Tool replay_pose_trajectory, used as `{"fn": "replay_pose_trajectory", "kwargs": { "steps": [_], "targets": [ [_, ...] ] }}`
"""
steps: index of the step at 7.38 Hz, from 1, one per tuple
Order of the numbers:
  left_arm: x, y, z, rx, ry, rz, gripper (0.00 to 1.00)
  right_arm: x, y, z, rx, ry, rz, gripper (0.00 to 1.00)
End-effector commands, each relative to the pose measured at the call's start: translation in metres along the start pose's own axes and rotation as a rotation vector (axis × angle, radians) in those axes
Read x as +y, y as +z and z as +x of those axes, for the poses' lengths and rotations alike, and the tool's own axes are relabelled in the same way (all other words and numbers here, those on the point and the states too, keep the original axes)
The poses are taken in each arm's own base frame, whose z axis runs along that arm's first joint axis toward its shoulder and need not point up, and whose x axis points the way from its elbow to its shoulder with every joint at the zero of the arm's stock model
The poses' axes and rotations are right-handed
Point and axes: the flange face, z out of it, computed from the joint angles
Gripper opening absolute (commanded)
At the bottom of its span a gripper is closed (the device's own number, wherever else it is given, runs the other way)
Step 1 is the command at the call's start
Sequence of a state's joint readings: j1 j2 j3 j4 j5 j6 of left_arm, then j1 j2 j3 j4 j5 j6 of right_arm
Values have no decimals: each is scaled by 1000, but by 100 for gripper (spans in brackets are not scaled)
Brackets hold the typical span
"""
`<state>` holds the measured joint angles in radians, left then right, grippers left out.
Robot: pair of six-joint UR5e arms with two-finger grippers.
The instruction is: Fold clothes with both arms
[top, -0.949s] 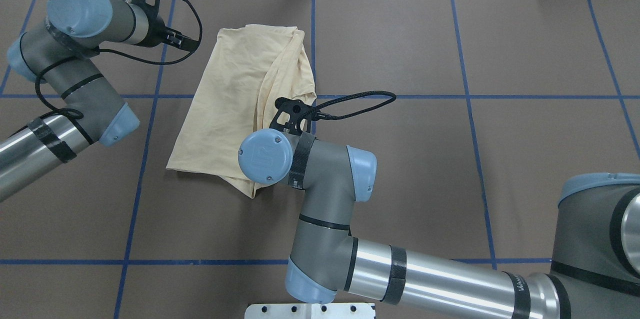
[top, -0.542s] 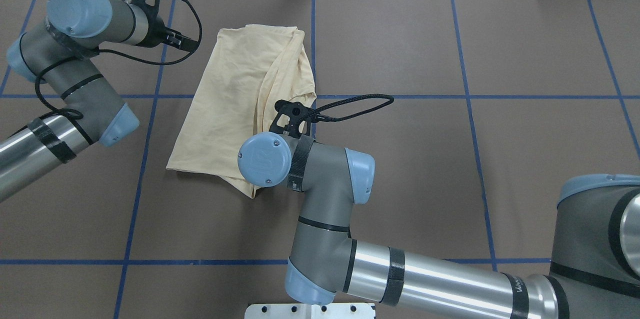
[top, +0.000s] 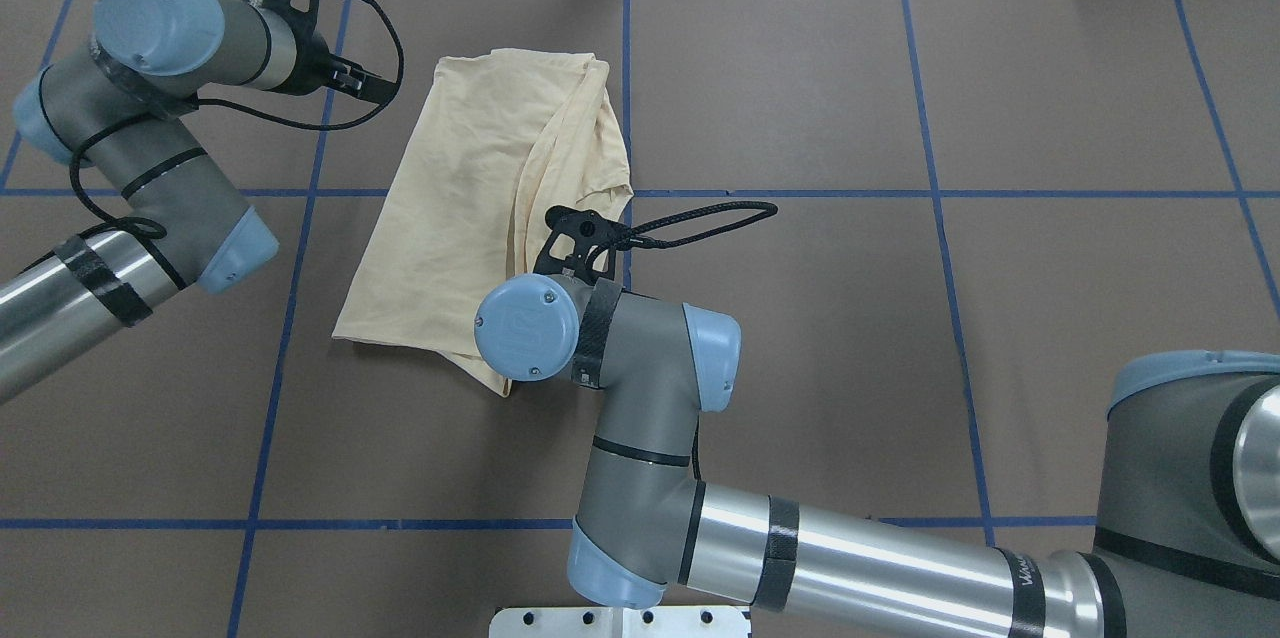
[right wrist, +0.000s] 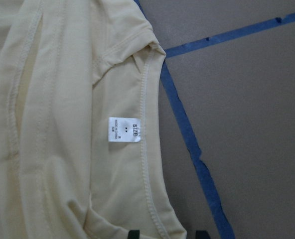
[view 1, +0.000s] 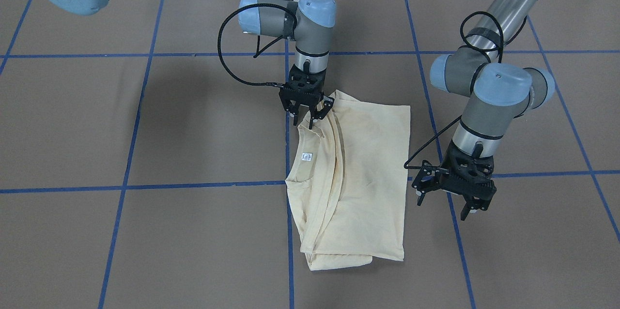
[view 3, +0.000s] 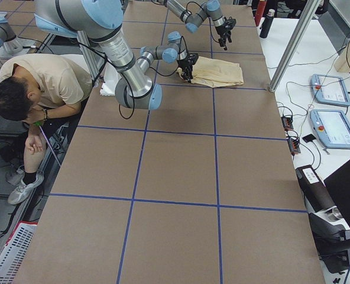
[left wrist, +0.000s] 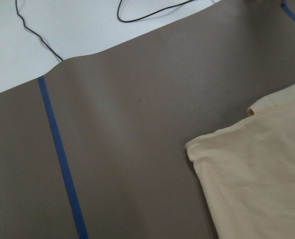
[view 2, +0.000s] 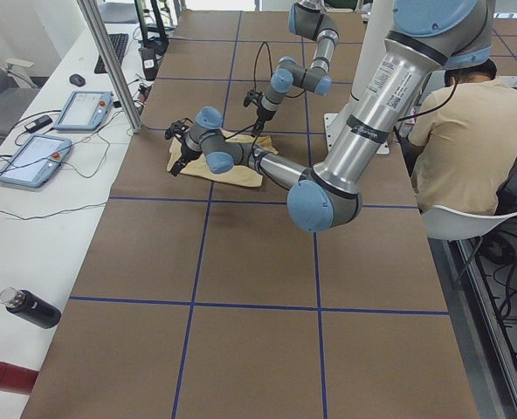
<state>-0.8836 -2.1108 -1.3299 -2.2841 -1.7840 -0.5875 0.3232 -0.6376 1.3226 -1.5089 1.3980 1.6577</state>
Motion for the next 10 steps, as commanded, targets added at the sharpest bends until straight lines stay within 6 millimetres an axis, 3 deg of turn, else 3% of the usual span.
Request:
{"fn": "replay_pose_trajectory", "kwargs": {
  "steps": [1, 2, 4, 5, 6, 7, 8, 10],
  "targets": [
    [0, 0, 0, 0, 0, 0, 100, 4, 2, 1, 3, -10, -2, 26],
    [1, 0, -1, -1, 0, -1, 100, 4, 3, 1, 4, -15, -3, 1],
    [0, 0, 0, 1, -1, 1, 100, 3, 1, 7, 6, -43, -11, 0],
    [0, 0, 1, 3, 0, 2, 100, 1, 0, 27, -1, -79, -12, 0],
    [0, 0, 1, 3, 0, 2, 100, -3, 5, 80, 2, -95, -13, 0],
    [0, 0, 1, 3, -2, 2, 100, -9, -4, 135, -7, -110, -15, 0],
    [-1, -3, 3, 6, -2, 7, 100, -11, -13, 162, -14, -116, -14, 0],
    [2, -2, 1, 4, -1, 3, 100, 7, -21, 155, -20, -121, -3, 0]
  ]
}}
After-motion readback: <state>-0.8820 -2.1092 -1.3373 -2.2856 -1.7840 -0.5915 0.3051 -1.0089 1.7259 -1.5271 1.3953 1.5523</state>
